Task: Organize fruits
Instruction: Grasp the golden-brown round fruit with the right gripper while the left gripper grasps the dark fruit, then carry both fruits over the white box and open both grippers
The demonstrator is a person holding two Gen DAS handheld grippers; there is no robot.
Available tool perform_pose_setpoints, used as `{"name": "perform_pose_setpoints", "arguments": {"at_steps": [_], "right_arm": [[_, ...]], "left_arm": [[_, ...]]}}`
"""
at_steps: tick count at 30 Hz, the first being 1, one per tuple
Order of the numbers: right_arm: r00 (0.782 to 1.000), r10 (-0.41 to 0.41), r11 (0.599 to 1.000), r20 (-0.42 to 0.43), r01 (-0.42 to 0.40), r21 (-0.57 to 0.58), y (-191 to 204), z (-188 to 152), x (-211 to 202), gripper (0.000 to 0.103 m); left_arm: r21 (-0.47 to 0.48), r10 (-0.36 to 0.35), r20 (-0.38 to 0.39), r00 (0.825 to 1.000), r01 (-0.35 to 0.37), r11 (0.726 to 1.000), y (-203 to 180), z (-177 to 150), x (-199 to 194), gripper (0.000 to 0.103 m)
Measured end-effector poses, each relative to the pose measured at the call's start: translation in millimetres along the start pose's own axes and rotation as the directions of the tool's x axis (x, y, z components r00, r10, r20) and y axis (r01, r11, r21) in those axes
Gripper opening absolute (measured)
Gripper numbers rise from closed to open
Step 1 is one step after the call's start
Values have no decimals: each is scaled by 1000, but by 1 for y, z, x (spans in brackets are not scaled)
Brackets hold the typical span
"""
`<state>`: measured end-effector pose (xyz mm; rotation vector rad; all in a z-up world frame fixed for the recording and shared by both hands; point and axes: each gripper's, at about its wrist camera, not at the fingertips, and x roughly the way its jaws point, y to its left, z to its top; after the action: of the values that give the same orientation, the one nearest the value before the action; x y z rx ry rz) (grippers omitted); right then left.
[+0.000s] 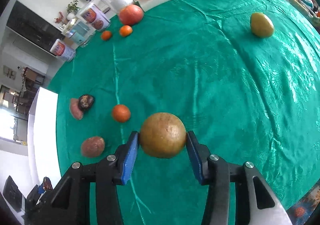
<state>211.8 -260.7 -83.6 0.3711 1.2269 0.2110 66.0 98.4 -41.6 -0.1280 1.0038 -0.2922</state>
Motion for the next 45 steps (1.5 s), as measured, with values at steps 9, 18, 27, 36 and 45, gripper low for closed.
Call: {"name": "perform_pose_setpoints", "arguments": {"at_steps": [9, 18, 27, 36, 45], "right_arm": [[986, -39, 957, -162, -10, -289, 84, -54, 16, 48], [967, -183, 898, -175, 92, -430, 108, -104, 72, 49], [986, 28, 967, -166, -69, -247, 90, -81, 44, 48], [944, 284, 861, -170, -329, -388, 233, -89, -13, 48], [854, 329, 642, -403, -515, -568, 422, -191, 49, 48]], "left_arm": [[-40, 1, 22, 1000, 0, 999, 9, -5, -26, 47], [-42, 4, 19, 1000, -3, 999, 13, -14, -31, 47], [-68, 14, 54, 998, -11, 998, 24, -16, -54, 47], [-264, 80, 84, 993, -55, 963, 119, -16, -118, 47], [-498, 245, 8, 970, -209, 842, 216, -79, -142, 47]]}}
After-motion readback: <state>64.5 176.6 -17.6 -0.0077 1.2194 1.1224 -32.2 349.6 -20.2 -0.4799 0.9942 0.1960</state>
